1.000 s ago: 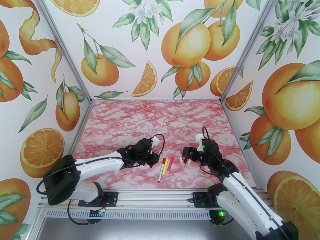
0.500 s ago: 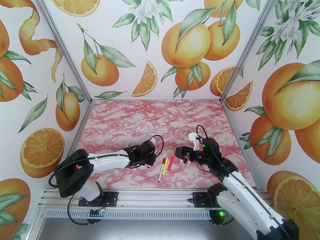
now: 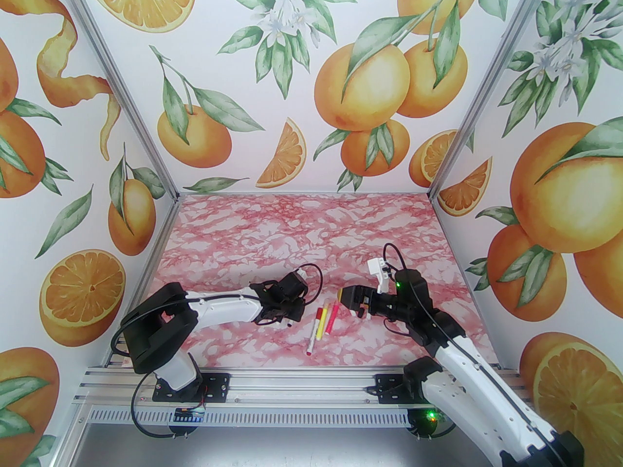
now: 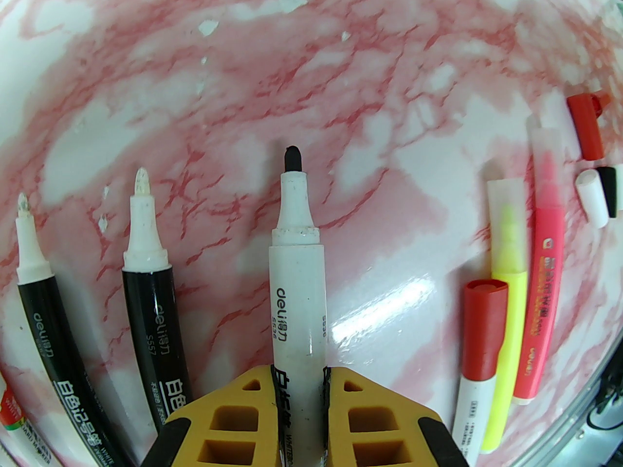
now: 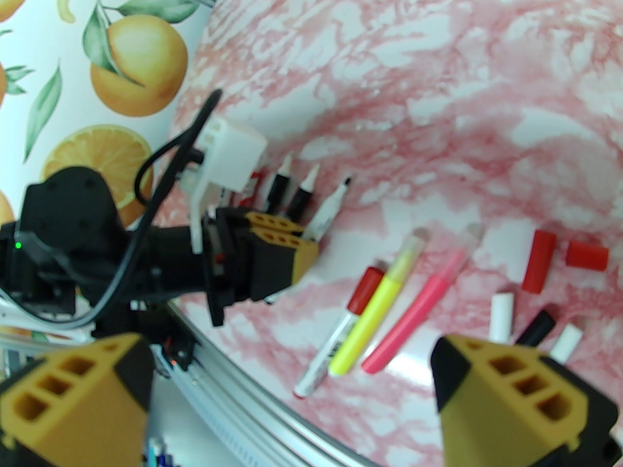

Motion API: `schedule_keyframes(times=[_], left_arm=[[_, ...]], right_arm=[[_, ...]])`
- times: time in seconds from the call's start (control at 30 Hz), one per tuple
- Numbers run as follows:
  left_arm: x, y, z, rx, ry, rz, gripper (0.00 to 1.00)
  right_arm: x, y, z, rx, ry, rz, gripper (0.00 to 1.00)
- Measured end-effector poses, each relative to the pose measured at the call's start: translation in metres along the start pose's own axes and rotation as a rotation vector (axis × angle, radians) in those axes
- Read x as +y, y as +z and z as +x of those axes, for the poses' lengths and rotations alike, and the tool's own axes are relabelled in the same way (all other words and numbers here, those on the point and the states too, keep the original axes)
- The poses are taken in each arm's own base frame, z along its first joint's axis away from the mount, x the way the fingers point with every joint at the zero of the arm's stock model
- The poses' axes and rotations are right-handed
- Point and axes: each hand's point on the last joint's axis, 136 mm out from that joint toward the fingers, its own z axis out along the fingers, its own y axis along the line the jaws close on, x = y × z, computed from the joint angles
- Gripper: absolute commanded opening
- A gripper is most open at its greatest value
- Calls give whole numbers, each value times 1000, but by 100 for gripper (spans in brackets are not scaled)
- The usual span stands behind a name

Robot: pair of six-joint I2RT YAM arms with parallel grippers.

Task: Open the pen caps

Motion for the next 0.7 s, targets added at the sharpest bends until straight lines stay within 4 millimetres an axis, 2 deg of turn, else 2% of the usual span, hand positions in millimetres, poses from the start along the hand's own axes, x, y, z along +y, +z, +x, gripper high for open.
schedule_keyframes(times=[0.23, 0.53, 0.7], left_arm=[[2, 0, 1, 5, 0, -11, 31], [3, -2, 2, 18, 4, -19, 33], [-2, -15, 0, 7, 13, -7, 35]], right_arm=[[-3, 2, 0, -5, 7, 6, 100], [-4, 3, 0, -4, 12, 7, 99], [-1, 0, -1, -13, 3, -2, 99]])
